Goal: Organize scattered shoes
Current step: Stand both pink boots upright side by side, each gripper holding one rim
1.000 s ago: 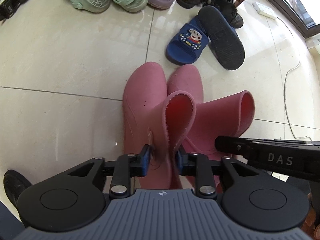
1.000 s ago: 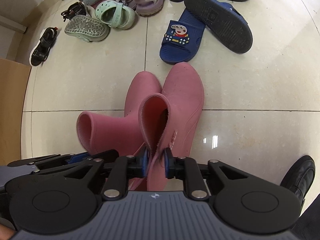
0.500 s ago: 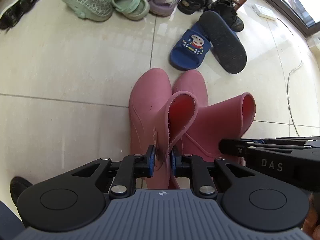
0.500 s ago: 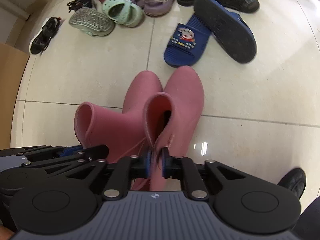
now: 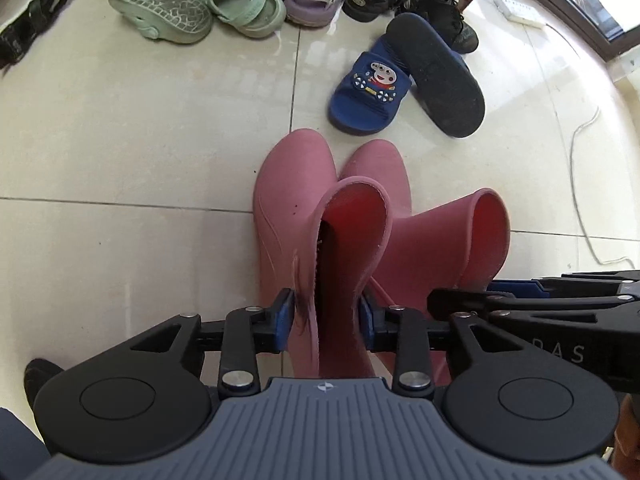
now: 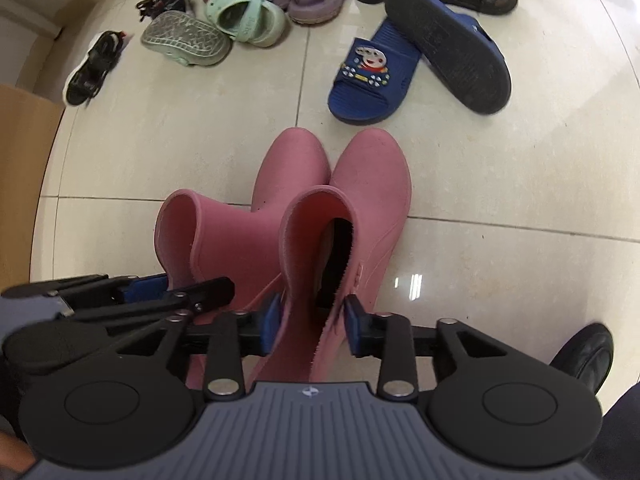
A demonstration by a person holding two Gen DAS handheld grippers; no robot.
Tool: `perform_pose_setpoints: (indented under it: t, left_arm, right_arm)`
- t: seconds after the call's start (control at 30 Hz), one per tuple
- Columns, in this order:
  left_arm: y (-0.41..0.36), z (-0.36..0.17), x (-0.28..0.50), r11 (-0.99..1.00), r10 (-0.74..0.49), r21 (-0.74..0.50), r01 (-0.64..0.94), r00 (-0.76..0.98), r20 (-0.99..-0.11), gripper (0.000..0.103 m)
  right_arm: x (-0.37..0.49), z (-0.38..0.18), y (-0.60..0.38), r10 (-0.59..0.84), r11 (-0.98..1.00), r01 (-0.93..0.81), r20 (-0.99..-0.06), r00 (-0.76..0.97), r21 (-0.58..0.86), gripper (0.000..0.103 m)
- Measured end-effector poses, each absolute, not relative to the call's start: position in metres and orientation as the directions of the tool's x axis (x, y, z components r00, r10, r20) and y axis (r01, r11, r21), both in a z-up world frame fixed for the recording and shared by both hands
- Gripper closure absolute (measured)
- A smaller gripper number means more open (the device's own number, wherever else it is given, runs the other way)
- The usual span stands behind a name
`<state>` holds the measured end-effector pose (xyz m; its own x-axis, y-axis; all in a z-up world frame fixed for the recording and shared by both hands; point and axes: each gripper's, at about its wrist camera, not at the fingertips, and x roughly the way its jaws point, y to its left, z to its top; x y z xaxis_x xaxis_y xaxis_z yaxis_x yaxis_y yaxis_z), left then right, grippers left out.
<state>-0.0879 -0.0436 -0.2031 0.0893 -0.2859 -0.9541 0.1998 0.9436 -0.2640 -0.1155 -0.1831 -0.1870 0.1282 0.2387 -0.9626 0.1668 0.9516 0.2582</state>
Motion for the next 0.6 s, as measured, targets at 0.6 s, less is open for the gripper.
perform_pose_setpoints:
  t: [0.6]
  left_arm:
    - [-0.055, -0.155, -0.116, 0.95, -0.212, -0.146, 0.275, 0.229, -0.95, 0.062]
  right_arm:
    - [-0.13, -0.16, -0.206, 0.314, 0.887, 0.276, -0.921, 0.231, 0.371, 0.053]
